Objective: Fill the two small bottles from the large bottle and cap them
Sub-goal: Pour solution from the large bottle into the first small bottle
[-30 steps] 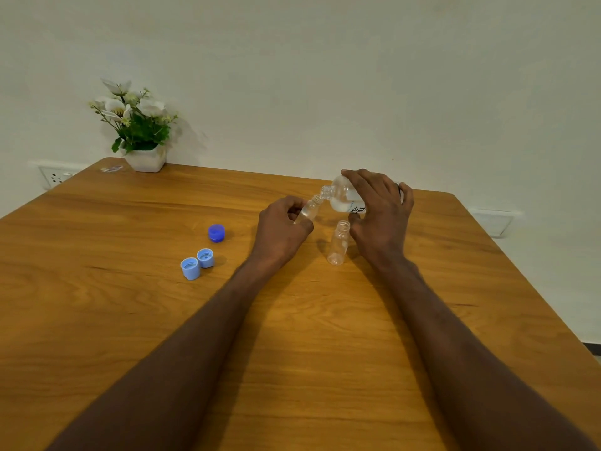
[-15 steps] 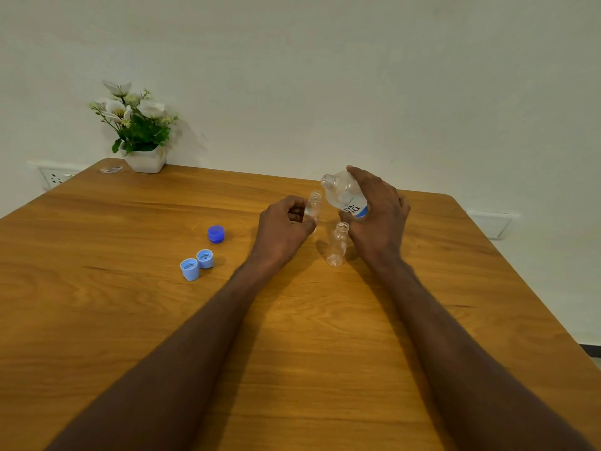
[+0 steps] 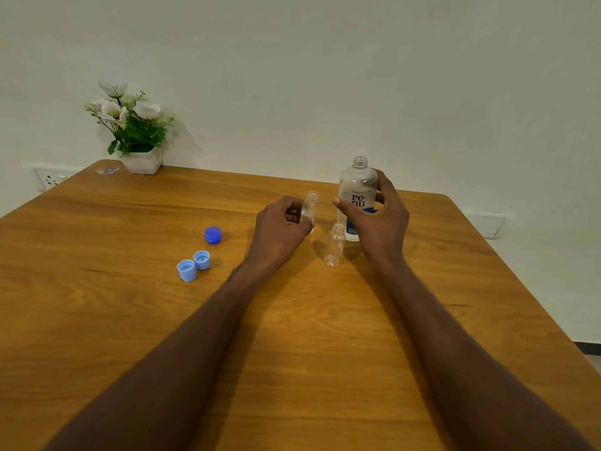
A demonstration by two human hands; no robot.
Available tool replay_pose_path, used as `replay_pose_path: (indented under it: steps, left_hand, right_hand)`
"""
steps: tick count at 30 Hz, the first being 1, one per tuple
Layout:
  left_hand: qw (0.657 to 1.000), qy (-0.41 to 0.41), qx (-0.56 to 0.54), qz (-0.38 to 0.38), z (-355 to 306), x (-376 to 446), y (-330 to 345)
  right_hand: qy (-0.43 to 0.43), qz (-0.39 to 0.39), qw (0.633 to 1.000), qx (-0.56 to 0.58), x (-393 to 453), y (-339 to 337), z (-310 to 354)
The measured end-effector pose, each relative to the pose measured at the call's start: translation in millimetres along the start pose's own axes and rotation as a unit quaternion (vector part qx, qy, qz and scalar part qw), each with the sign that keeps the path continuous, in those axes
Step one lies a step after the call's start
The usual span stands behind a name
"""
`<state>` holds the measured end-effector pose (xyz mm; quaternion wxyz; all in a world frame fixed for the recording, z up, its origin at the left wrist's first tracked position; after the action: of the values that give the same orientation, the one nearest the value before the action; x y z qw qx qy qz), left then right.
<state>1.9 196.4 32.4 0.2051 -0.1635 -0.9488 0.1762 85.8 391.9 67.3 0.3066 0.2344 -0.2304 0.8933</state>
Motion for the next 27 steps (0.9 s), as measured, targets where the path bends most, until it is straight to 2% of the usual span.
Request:
replay_pose_path:
  steps: [8,17,19,25,27]
  left_hand:
    - [1.000,0.000,0.011,0.004,-1,0,0]
    - [1.000,0.007,0.009,-0.003,-2,-2,-2]
    - [1.000,0.010,0.013,-0.005,-4,-4,-2]
    - [0.998,0.038,0.032,-0.026,-15,-16,-9]
    - [0.998,0.044,0.037,-0.031,-19,-23,-11]
  right_hand:
    - [0.029,0.019,0.999,0.010,0,-1,-11]
    - [0.056,0.058,0.994,0.073,-1,0,-17]
    - [0.039,0.037,0.996,0.069,-2,-6,-11]
    - [-0.039,-0.119,0.991,0.049,-16,-34,21]
    - [-0.053,-0.135,0.989,0.036,-19,-35,31]
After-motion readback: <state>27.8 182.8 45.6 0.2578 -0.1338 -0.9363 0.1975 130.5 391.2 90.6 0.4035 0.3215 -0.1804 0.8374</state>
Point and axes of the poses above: each hand's wrist, its own x-axis towards the middle knuckle, its own y-axis out of the palm, z = x × y, the point moved 9 cm from there along x, towards the middle knuckle, and after that the axes turned 9 degrees about z, right-handed, at the moved point
